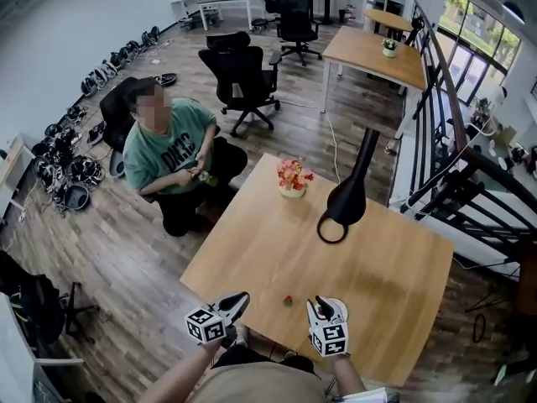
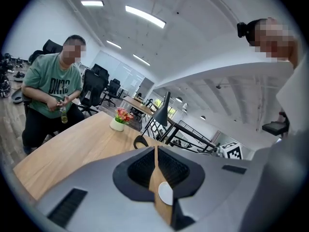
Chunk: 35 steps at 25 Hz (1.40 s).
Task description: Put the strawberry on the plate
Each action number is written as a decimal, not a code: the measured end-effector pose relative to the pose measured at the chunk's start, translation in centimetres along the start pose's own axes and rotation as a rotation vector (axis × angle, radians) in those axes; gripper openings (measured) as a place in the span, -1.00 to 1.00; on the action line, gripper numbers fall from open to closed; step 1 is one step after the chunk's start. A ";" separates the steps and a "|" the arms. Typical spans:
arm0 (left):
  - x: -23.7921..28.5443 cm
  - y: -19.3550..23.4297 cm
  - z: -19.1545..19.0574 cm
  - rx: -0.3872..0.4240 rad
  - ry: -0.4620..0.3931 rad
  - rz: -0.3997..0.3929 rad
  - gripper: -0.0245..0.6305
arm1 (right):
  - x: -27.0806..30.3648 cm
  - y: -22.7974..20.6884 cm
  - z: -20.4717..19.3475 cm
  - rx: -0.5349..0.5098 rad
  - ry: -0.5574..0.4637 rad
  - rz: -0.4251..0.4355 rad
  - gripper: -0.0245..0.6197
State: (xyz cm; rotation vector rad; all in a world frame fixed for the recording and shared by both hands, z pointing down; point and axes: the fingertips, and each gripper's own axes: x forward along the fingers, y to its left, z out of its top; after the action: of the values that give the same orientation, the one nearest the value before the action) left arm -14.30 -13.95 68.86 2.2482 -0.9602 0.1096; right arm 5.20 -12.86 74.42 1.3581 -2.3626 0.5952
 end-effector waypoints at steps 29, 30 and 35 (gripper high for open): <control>1.7 2.0 -0.3 -0.018 0.112 -0.078 -0.91 | 14.4 4.4 -20.6 -0.305 0.539 0.030 -0.46; 1.5 2.2 -0.5 -0.015 0.118 -0.074 -0.91 | 14.7 4.2 -21.0 -0.297 0.546 0.017 -0.46; 0.3 3.4 -1.3 -0.007 0.139 -0.043 -0.91 | 15.7 3.6 -21.2 -0.221 0.583 -0.016 -0.46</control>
State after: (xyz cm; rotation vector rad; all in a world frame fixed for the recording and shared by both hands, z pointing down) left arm -16.17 -15.04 71.82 2.2213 -0.8369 0.2391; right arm -3.53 -11.63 99.47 0.9437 -1.8767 0.6040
